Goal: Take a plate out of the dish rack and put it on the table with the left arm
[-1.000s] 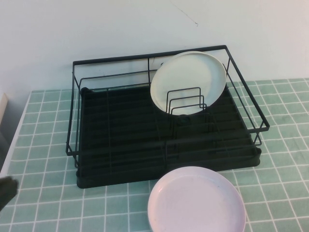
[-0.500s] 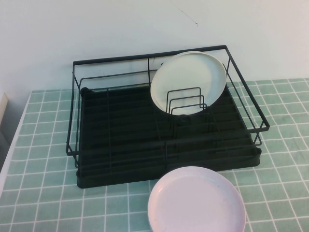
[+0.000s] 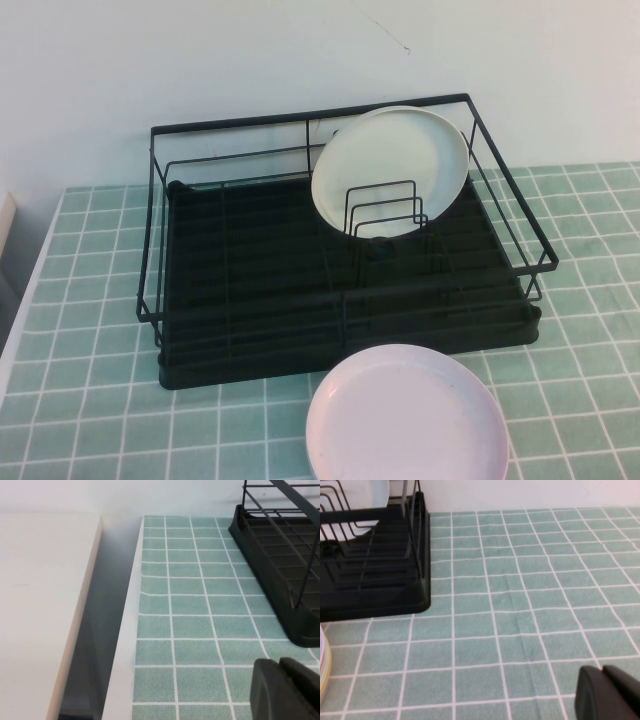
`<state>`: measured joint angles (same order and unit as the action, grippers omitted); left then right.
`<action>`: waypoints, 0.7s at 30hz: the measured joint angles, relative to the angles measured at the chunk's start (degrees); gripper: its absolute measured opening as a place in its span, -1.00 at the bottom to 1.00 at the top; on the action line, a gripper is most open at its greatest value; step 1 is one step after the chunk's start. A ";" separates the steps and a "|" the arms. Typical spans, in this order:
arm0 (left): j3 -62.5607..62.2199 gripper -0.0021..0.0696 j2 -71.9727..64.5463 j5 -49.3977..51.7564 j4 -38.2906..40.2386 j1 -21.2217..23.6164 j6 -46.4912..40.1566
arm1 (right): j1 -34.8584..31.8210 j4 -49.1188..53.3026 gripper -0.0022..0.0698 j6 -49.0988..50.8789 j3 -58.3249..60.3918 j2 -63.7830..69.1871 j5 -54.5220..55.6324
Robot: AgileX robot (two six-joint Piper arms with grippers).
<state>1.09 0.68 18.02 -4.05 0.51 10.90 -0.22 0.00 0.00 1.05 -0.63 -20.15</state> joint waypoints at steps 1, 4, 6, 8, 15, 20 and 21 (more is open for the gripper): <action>0.00 -0.94 0.00 0.08 0.00 0.00 -0.28 | 0.00 0.00 -0.95 0.00 0.00 0.00 0.00; 0.00 -0.95 0.00 0.08 0.00 0.00 -0.86 | 0.00 0.00 -0.95 0.00 0.00 0.00 0.00; 0.00 -0.95 0.00 0.08 0.00 0.00 -0.97 | 0.00 0.00 -0.95 0.00 0.00 0.00 0.00; 0.00 -0.95 0.00 0.08 0.00 0.00 -1.02 | 0.00 0.00 -0.95 0.00 0.00 0.00 0.00; 0.00 -0.95 0.00 0.13 0.11 0.00 -1.11 | 0.00 0.00 -0.95 0.00 0.00 0.00 0.00; 0.00 -0.95 0.00 0.13 0.11 0.00 -1.11 | 0.00 0.00 -0.95 0.00 0.00 0.00 0.00; 0.00 -0.95 0.00 0.13 0.11 0.00 -1.11 | 0.00 0.00 -0.95 0.00 0.00 0.00 0.00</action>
<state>1.09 0.68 18.14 -3.94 0.51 9.80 -0.22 0.00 0.00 1.05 -0.63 -20.15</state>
